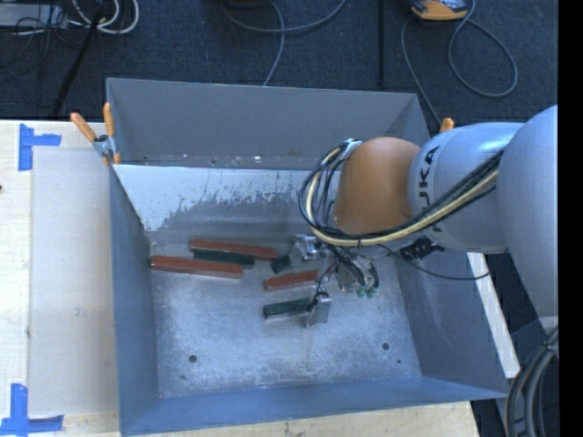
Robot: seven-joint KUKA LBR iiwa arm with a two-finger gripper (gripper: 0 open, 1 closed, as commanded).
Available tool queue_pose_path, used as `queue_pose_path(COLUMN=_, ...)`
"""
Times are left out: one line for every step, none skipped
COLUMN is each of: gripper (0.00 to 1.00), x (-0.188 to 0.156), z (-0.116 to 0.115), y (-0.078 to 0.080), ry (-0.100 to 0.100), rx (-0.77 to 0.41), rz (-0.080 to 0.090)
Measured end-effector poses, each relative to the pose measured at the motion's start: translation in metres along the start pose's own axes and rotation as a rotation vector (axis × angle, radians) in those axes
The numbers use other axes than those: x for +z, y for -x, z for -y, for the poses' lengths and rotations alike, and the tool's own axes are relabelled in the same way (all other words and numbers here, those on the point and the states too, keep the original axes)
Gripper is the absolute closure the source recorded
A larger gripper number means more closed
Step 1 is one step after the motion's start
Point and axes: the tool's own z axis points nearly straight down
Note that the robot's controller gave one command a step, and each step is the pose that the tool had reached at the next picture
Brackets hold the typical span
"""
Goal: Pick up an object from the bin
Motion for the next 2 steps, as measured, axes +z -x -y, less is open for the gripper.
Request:
queue_pose_path(gripper=0.00, x=-0.0004, z=0.0039, y=0.0303, ry=0.001, rx=-0.216, rz=-0.002)
queue_pose_path(gripper=1.00, x=-0.0049, z=0.0043, y=0.0335, ry=0.001, rx=-0.211, rz=0.008)
